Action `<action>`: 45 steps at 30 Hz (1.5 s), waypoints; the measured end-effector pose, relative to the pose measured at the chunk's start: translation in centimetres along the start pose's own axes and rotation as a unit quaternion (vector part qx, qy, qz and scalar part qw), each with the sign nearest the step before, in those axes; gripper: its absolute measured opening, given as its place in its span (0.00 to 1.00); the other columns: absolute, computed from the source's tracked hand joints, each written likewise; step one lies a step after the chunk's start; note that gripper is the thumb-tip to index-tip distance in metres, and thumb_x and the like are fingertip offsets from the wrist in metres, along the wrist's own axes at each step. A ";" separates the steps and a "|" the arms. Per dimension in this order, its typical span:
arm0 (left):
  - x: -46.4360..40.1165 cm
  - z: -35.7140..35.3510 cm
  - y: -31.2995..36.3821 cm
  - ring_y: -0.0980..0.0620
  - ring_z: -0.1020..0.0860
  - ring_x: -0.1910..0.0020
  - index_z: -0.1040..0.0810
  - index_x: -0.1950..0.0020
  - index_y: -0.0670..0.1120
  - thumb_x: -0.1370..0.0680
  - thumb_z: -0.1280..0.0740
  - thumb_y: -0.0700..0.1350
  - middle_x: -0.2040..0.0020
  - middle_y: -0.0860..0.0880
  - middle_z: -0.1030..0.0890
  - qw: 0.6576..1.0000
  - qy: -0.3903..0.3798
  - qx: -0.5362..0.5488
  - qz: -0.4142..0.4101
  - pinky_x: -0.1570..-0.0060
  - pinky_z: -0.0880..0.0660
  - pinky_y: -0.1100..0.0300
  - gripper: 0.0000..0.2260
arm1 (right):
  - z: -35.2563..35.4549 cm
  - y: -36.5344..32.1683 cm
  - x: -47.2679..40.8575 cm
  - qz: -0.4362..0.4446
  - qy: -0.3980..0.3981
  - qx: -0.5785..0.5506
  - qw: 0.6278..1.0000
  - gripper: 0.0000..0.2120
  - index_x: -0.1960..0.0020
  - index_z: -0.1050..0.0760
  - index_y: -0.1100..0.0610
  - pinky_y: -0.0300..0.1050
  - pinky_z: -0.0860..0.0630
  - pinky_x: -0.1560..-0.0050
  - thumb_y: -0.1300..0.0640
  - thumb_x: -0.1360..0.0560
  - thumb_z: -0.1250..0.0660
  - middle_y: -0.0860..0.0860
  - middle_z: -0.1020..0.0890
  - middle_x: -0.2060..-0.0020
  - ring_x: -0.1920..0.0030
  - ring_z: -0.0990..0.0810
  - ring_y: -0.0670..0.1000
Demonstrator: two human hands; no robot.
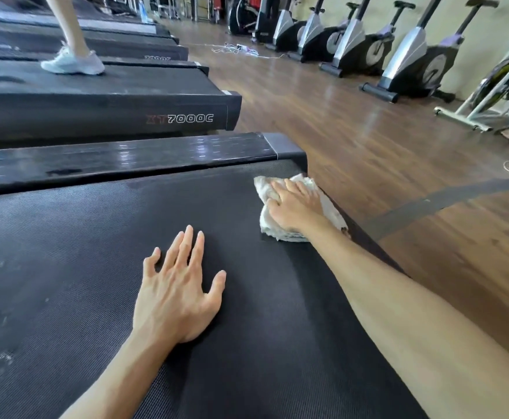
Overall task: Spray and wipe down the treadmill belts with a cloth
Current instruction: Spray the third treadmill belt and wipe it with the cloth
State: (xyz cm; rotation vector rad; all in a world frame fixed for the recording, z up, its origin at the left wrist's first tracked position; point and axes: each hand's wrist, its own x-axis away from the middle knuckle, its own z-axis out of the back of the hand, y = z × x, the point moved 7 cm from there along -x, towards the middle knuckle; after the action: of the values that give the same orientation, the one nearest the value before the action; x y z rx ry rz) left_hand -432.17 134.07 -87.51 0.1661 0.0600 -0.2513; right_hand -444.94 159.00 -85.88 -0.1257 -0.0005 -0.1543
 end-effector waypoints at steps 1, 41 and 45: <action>0.0 0.0 -0.1 0.57 0.61 0.19 0.57 0.16 0.50 0.27 0.66 0.67 0.16 0.52 0.60 1.000 0.001 0.002 0.001 0.21 0.56 0.50 0.41 | -0.4 -0.9 1.3 0.041 -0.009 0.004 0.999 0.30 0.16 0.46 0.44 0.59 0.59 0.19 0.42 0.18 0.54 0.47 0.45 0.17 0.17 0.53 0.52; -1.5 0.2 -0.4 0.55 0.62 0.18 0.58 0.16 0.49 0.27 0.63 0.71 0.17 0.51 0.61 1.000 0.004 0.007 -0.025 0.21 0.58 0.51 0.44 | -0.7 -9.9 -7.2 0.120 0.011 0.061 0.991 0.35 0.35 0.26 0.44 0.60 0.40 0.29 0.42 0.32 0.63 0.46 0.22 0.33 0.29 0.30 0.57; -1.4 0.3 -0.3 0.56 0.62 0.19 0.57 0.16 0.49 0.27 0.61 0.71 0.17 0.51 0.61 0.999 0.013 0.019 -0.023 0.20 0.58 0.50 0.43 | -1.4 -7.1 -3.5 0.247 -0.015 0.027 0.969 0.26 0.27 0.31 0.43 0.56 0.44 0.23 0.42 0.22 0.51 0.42 0.29 0.29 0.26 0.37 0.49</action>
State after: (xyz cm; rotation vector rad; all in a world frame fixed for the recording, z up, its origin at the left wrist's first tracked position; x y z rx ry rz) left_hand -433.58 134.10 -87.14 0.2054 0.0856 -0.2958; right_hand -449.46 152.35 -86.46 -0.0715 -0.0040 0.3457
